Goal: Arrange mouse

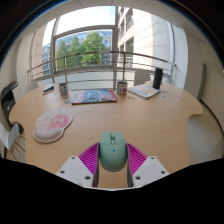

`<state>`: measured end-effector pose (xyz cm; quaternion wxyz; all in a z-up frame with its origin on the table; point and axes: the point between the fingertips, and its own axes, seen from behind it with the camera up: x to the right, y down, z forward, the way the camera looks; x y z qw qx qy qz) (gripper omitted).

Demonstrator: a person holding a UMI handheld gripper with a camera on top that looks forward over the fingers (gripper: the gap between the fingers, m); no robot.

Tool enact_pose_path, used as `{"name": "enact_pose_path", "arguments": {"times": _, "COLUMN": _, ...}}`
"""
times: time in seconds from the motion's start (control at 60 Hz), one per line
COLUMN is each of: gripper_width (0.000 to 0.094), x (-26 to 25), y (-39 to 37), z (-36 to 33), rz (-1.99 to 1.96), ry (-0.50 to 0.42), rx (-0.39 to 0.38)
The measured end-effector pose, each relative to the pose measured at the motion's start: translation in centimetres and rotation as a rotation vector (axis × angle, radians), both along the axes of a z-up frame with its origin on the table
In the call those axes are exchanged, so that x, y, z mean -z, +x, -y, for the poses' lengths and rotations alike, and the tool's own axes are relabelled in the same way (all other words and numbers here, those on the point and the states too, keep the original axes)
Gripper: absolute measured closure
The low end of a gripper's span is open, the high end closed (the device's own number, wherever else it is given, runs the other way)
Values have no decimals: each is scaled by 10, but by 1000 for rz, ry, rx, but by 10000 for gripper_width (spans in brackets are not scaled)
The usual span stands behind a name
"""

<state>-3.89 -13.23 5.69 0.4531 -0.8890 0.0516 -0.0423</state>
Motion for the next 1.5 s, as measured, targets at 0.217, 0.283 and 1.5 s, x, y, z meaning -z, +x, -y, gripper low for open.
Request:
{"name": "enact_pose_path", "arguments": {"times": 0.217, "gripper_width": 551, "x": -150, "y": -51, "z": -102, "rz": 13, "ry": 249, "rx": 22}}
{"name": "enact_pose_path", "arguments": {"times": 0.283, "gripper_width": 553, "x": -173, "y": -92, "z": -133, "rz": 4, "ry": 299, "rx": -18}}
{"name": "enact_pose_path", "arguments": {"times": 1.5, "gripper_width": 89, "x": -121, "y": -286, "z": -20, "rz": 43, "ry": 28, "rx": -69}}
